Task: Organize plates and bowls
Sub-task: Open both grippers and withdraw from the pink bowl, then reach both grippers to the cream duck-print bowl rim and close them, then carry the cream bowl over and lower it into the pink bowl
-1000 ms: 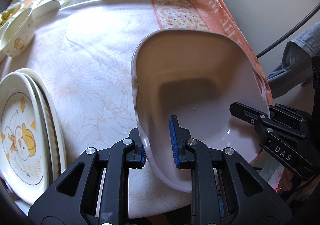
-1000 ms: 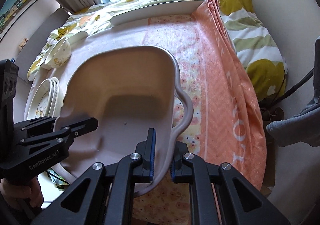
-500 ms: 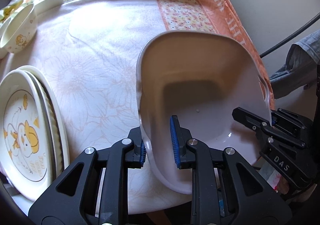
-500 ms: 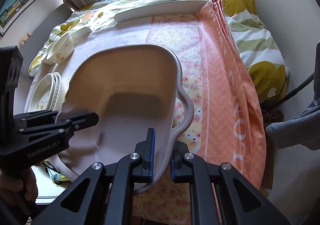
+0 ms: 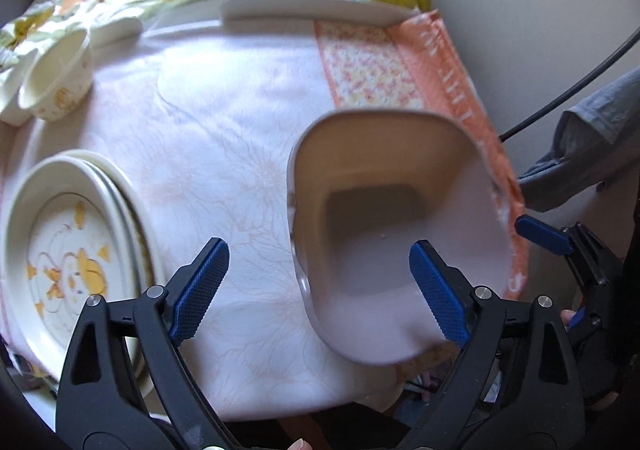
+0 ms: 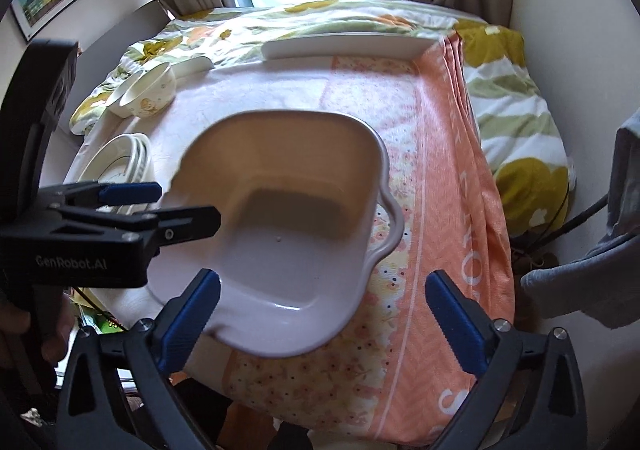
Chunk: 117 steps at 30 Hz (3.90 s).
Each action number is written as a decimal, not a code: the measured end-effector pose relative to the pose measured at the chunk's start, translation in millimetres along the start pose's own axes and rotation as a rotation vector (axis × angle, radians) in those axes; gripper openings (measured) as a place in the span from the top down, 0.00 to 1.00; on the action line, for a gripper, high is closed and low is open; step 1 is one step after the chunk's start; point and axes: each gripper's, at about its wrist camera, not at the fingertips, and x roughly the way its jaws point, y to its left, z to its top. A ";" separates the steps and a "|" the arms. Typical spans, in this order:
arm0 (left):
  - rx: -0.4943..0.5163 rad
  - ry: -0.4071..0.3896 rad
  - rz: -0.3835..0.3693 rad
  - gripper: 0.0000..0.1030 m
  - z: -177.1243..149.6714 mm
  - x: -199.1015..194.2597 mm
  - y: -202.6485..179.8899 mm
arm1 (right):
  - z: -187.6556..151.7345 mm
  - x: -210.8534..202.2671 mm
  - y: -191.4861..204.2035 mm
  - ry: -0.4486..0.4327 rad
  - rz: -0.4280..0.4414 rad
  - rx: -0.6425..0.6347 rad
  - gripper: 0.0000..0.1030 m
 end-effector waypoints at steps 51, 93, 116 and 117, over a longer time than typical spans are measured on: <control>-0.291 -0.075 -0.057 0.61 115.5 -22.4 352.7 | 246.6 178.4 210.5 0.153 0.141 0.181 0.59; -0.155 -0.209 -0.033 0.83 120.4 -90.0 293.9 | 239.7 116.2 205.0 0.020 0.150 0.199 0.89; -0.026 -0.141 -0.157 0.83 52.2 -81.2 32.1 | 108.9 -32.9 17.7 -0.029 0.045 0.273 0.89; -0.030 -0.113 -0.166 0.83 47.5 -74.5 26.6 | 102.2 -33.7 9.8 -0.020 0.038 0.279 0.89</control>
